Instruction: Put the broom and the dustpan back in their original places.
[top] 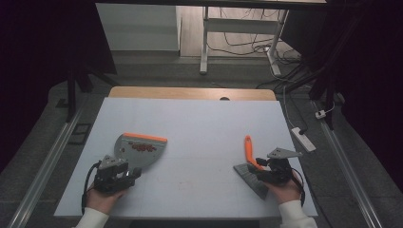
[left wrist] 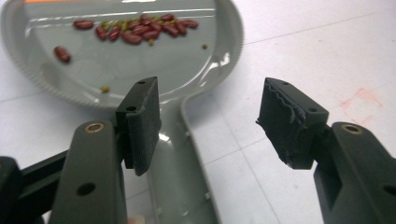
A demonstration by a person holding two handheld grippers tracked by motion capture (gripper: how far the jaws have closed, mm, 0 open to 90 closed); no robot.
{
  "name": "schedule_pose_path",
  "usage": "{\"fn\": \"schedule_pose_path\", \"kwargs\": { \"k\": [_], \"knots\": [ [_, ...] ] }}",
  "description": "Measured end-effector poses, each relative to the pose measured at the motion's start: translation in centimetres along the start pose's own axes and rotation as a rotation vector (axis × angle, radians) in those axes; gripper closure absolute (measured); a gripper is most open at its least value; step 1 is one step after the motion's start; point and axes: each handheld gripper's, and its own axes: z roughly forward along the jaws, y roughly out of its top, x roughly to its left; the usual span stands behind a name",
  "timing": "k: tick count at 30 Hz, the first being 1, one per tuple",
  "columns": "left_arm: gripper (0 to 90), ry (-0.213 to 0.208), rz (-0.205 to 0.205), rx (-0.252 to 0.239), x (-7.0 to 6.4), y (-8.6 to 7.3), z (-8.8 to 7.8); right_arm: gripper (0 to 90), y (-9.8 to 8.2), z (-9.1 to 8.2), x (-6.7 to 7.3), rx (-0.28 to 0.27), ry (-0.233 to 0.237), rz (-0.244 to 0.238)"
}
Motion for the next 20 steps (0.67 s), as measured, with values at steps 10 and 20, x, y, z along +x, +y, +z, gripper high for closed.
{"fn": "schedule_pose_path", "kwargs": {
  "k": [10, 20],
  "knots": [
    [40.2, -0.110, 0.112, 0.042, 0.1, 0.9, 1.3, 50.0, 0.1, 0.7, 1.4, 0.006, 0.053, -0.069],
    [40.0, -0.122, 0.132, 0.040, 0.2, 1.1, 1.7, 50.0, -0.1, 0.7, 1.8, 0.001, 0.076, -0.089]
  ]
}}
